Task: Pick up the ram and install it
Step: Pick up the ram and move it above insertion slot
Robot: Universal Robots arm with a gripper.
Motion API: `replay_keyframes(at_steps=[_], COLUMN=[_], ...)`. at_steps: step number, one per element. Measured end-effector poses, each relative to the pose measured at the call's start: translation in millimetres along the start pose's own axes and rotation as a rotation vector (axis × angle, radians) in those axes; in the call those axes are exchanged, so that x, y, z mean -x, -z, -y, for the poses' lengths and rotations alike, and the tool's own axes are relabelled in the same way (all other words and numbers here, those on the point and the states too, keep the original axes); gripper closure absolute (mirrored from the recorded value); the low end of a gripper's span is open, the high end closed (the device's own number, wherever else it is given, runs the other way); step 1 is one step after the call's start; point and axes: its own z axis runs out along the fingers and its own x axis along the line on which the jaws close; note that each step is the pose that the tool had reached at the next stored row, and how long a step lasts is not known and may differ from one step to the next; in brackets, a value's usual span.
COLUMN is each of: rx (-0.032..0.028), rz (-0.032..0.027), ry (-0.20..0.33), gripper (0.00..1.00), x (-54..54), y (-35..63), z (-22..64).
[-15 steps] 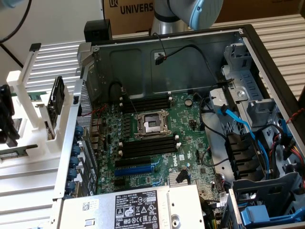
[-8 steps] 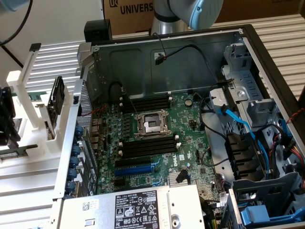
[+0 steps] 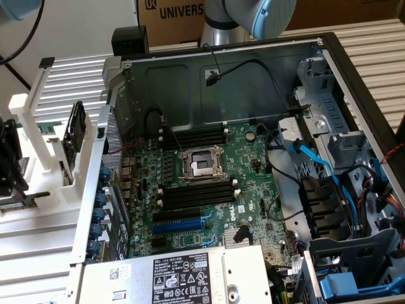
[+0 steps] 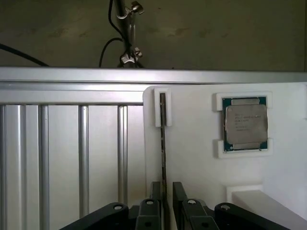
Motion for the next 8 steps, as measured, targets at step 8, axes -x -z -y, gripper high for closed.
replay_keyframes(at_steps=[8], rx=[-0.0049], rz=[-0.0024], ry=[0.001], gripper=[0.75], x=[-0.5], y=[-6.0], z=[0.0])
